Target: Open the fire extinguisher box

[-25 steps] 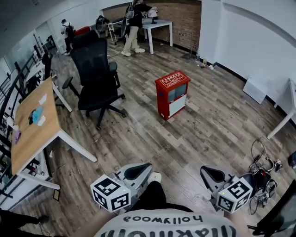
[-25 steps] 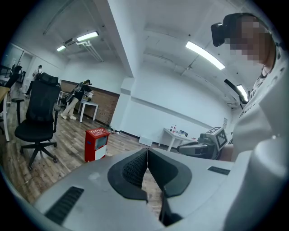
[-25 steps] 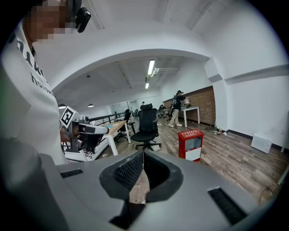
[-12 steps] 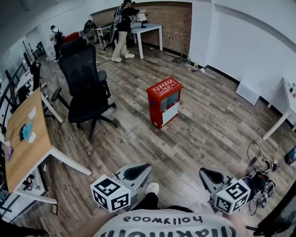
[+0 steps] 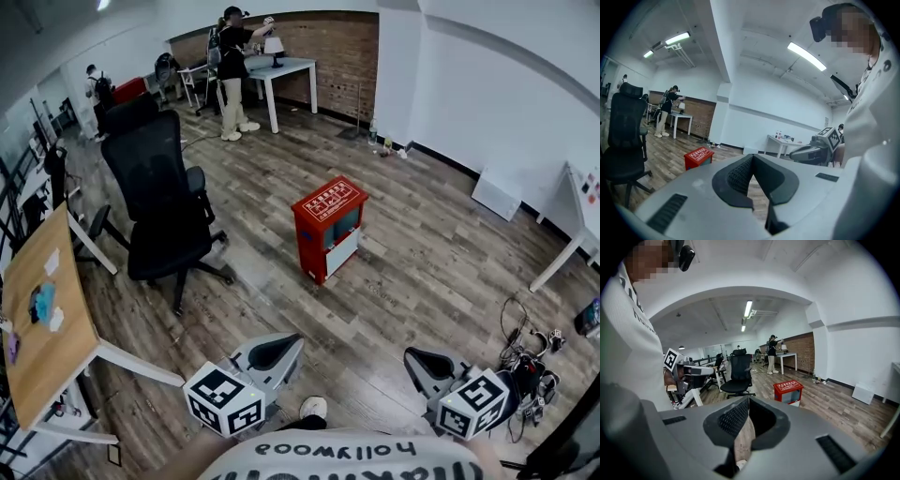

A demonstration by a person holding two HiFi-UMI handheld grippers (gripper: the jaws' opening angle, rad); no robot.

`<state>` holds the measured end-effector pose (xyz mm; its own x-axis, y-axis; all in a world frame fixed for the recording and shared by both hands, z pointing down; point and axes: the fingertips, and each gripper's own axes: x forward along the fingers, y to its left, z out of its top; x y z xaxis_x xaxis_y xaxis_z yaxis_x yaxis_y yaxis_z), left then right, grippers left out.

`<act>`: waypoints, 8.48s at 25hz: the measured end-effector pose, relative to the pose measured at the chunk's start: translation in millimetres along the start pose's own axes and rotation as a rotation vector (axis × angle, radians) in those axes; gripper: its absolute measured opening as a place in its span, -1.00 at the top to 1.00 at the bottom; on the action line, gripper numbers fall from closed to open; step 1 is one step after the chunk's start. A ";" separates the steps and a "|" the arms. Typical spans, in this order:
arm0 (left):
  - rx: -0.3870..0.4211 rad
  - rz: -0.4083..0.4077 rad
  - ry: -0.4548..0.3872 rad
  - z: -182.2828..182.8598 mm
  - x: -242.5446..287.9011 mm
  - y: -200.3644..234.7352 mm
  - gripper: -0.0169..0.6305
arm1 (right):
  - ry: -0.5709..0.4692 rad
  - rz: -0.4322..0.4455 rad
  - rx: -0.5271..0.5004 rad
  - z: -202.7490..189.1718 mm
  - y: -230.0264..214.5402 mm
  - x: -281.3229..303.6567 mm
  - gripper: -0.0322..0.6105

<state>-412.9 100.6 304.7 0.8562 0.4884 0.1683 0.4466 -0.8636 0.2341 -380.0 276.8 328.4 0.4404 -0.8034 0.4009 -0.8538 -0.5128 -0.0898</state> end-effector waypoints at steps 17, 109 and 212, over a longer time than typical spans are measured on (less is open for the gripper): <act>-0.028 -0.083 -0.012 38.1 49.5 106.5 0.92 | -0.016 -0.062 0.005 44.1 -44.0 99.2 0.87; -0.255 0.232 0.089 41.1 369.8 227.3 0.92 | 0.139 0.200 -0.006 80.6 -403.9 270.7 0.87; -0.653 0.838 0.101 -38.6 447.0 471.8 0.92 | 0.519 0.797 -0.626 46.8 -491.2 681.1 0.86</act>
<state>170.5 -83.7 527.3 0.7872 -0.1960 0.5848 -0.5257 -0.7090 0.4700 352.3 -32.6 602.9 -0.3340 -0.5357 0.7755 -0.8918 0.4460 -0.0760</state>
